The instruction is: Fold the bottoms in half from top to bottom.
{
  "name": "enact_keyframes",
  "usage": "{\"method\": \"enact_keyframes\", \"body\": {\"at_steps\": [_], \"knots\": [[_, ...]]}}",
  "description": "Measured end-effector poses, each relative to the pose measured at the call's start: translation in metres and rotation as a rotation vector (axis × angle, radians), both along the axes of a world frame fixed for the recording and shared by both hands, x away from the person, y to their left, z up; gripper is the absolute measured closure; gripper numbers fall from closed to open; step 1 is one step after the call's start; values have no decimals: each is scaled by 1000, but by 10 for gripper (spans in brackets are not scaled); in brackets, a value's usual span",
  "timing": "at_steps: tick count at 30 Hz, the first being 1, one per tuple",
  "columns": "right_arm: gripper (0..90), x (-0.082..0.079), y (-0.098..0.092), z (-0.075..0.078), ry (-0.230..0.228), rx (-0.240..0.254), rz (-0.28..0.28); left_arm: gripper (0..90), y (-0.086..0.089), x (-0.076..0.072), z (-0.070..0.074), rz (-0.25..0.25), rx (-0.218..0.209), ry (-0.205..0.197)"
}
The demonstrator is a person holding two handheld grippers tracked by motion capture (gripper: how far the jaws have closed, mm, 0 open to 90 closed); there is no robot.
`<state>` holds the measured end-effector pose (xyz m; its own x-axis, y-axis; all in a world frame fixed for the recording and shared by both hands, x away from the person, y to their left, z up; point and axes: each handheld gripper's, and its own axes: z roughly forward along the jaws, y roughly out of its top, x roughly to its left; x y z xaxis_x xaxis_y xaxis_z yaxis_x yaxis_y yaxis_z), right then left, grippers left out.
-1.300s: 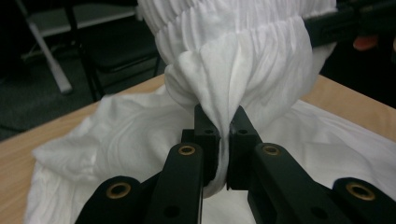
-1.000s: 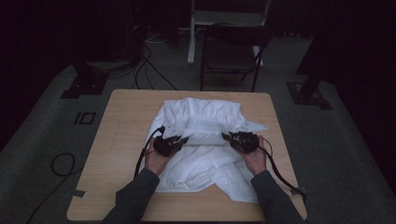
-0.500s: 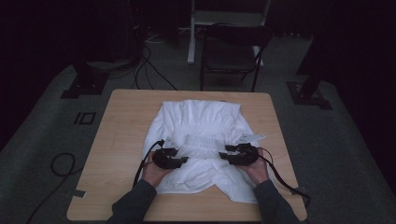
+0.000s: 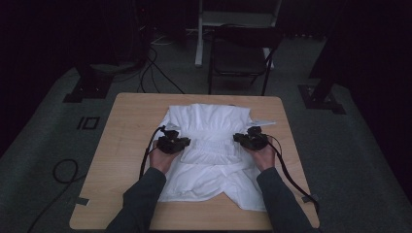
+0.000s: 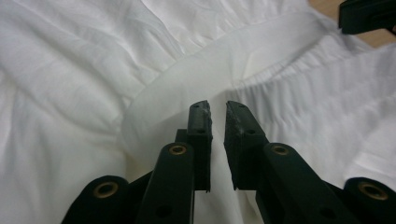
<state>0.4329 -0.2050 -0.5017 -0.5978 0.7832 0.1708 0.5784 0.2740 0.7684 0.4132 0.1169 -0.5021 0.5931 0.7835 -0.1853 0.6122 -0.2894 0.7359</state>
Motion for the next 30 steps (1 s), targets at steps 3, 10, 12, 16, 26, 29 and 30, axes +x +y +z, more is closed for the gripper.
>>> {"method": "enact_keyframes", "body": {"at_steps": [3, 10, 12, 16, 26, 29, 30], "knots": [[807, 14, 6, -13, 45, -36, -21, 809, -12, 8, -10, -17, 55, 29], [779, 8, 6, -17, 69, 10, 70, 747, -16, 2, -19, -34, 43, 36], [768, -2, 1, -12, 61, 46, 106, 721, -14, -9, -16, -45, 25, 15], [746, -18, -3, -7, 54, 73, 173, 681, -15, -24, -16, -77, 17, -8], [695, -47, -8, 1, 0, 50, 269, 630, -14, -61, -21, -146, 21, -28], [691, -44, -8, 3, -22, 30, 201, 625, -13, -66, -23, -153, 22, -31], [688, -43, -8, 3, -32, 32, 173, 623, -12, -68, -23, -156, 24, -33]]}}
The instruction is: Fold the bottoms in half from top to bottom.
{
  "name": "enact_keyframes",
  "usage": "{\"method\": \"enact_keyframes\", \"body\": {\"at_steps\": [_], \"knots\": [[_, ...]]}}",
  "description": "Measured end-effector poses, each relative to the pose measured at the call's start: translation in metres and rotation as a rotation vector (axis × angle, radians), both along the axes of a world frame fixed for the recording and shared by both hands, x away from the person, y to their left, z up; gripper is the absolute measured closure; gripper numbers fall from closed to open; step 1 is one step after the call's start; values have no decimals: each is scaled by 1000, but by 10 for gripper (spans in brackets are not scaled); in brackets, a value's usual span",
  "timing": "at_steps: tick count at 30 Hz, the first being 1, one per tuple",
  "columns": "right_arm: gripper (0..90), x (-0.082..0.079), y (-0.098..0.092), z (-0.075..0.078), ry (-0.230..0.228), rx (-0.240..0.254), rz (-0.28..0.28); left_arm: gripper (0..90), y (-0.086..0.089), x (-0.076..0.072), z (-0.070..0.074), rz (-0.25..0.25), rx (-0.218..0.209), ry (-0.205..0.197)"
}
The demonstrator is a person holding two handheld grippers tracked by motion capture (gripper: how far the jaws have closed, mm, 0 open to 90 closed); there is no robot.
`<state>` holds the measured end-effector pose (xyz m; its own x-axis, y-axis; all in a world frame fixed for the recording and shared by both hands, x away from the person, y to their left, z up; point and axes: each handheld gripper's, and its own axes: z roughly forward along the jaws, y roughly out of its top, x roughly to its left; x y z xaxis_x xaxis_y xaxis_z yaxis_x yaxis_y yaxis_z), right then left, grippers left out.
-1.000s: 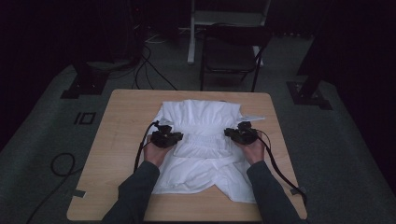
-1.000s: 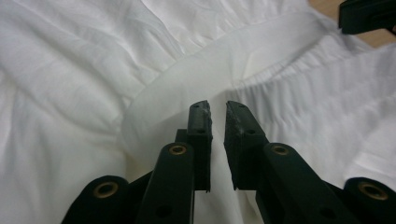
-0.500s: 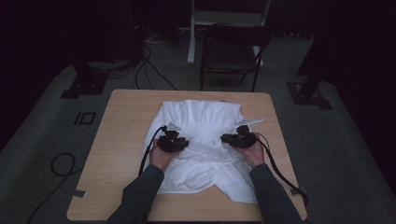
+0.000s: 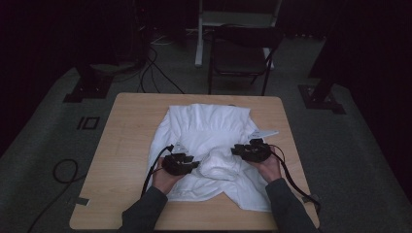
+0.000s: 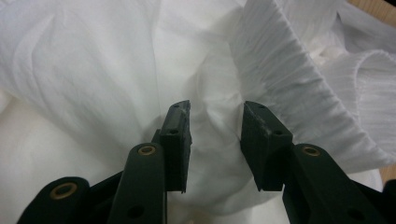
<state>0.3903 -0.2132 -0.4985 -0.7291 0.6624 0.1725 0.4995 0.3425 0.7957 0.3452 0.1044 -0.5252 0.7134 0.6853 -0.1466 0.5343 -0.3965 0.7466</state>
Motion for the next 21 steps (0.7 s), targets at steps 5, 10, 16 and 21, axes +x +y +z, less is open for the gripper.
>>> {"method": "enact_keyframes", "body": {"at_steps": [5, 10, 16, 21], "knots": [[690, 9, 1, 1, -10, 36, -108, 613, 0, -8, -3, -21, 25, -7], [677, 10, 14, -4, 38, 22, -72, 602, 3, -13, -6, -23, 30, 2], [672, -17, 28, -18, 58, -43, 34, 588, 7, -21, -8, -25, 31, 12], [656, -44, 28, -33, 55, -135, 89, 554, 15, -30, -12, -16, 71, 26]]}}
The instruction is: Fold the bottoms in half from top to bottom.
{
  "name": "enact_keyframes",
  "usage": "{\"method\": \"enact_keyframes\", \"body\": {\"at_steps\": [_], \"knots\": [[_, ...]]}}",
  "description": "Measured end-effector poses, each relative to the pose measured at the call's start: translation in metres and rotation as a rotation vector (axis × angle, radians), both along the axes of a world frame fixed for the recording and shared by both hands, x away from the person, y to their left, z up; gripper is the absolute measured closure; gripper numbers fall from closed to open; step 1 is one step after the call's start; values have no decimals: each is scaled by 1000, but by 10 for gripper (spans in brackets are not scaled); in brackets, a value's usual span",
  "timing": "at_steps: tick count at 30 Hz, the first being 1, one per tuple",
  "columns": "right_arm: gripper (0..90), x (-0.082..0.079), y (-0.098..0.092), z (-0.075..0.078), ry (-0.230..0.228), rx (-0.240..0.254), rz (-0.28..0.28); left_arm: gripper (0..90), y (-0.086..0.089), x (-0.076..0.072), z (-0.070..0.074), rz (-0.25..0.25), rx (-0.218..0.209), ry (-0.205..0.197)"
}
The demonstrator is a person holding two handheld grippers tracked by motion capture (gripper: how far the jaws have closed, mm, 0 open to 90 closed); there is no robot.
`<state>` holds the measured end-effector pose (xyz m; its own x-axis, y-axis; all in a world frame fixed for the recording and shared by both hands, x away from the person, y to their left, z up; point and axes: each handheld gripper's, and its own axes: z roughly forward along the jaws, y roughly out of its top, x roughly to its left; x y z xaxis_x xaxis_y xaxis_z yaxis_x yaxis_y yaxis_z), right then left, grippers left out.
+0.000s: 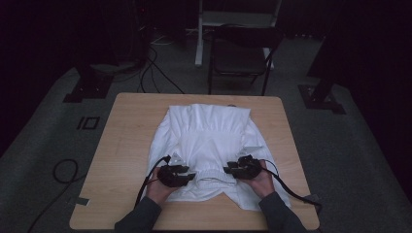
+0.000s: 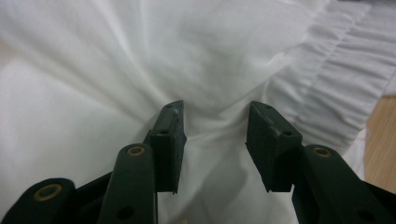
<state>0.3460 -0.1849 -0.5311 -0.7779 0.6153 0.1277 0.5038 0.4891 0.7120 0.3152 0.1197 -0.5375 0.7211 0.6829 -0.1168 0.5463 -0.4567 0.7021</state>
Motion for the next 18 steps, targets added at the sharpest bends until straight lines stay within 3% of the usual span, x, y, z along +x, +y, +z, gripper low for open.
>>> {"method": "enact_keyframes", "body": {"at_steps": [3, 5, 7, 11, 15, 18], "knots": [[638, -7, -12, 8, -49, 25, -65, 539, 12, -8, 3, 36, 6, -25], [624, -10, -25, 14, -89, 26, -142, 530, 23, -14, 7, 73, -8, -32], [612, -11, -39, 16, -109, 14, -229, 520, 35, -19, 10, 121, 3, -41], [559, -17, -65, 9, -67, 0, -345, 477, 60, -29, 6, 236, 55, -20], [504, -32, -84, -4, -29, -60, -387, 438, 78, -39, -6, 306, 93, 11], [473, -40, -91, -11, -18, -105, -407, 423, 83, -41, -9, 332, 87, 10]]}}
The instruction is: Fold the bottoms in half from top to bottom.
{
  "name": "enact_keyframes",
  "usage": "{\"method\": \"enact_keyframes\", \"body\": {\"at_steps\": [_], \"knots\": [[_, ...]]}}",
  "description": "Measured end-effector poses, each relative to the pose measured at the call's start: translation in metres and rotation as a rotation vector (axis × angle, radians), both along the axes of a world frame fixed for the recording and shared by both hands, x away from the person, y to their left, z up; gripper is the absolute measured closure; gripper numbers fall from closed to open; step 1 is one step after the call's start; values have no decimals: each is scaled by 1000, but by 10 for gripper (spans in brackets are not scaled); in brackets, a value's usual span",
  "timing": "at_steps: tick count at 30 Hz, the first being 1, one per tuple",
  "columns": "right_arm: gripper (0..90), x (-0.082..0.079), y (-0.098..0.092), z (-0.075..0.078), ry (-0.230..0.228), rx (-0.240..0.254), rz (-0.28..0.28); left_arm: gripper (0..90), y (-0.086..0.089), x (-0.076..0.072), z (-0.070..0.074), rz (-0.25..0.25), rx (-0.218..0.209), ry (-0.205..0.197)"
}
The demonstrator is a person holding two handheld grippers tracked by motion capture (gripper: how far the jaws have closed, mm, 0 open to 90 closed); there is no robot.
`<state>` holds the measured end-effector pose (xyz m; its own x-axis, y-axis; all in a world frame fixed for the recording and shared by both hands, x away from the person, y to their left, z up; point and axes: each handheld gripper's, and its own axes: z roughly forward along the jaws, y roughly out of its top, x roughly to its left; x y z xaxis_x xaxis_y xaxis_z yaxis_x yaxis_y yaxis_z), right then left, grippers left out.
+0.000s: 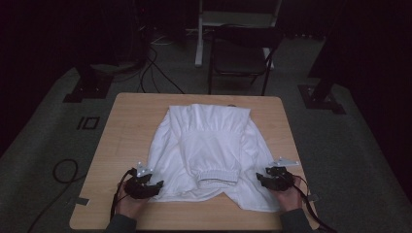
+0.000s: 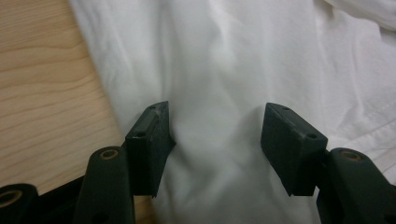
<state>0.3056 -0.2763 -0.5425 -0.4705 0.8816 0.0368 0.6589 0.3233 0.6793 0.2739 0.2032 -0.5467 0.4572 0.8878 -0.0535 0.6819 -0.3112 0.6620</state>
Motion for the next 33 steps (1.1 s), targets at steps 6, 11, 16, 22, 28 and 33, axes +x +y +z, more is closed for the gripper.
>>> {"method": "enact_keyframes", "body": {"at_steps": [6, 11, 16, 22, 28, 33], "knots": [[458, -11, 2, -6, -6, -49, 27, 569, 0, -1, 1, -6, 50, -18], [841, -10, -2, -3, -10, -66, 38, 870, 13, 5, 2, 7, 14, 9], [875, -8, -11, -4, -16, -66, 17, 877, 32, 3, 3, 50, 31, 8], [876, -7, -18, -3, -26, -115, -24, 877, 54, -7, 3, 116, 47, 8], [877, -6, -21, -3, -19, -109, -35, 877, 61, -19, 3, 122, 35, 22], [640, -8, -8, 4, -34, -81, -15, 789, 57, -28, 5, 54, -5, 5]]}}
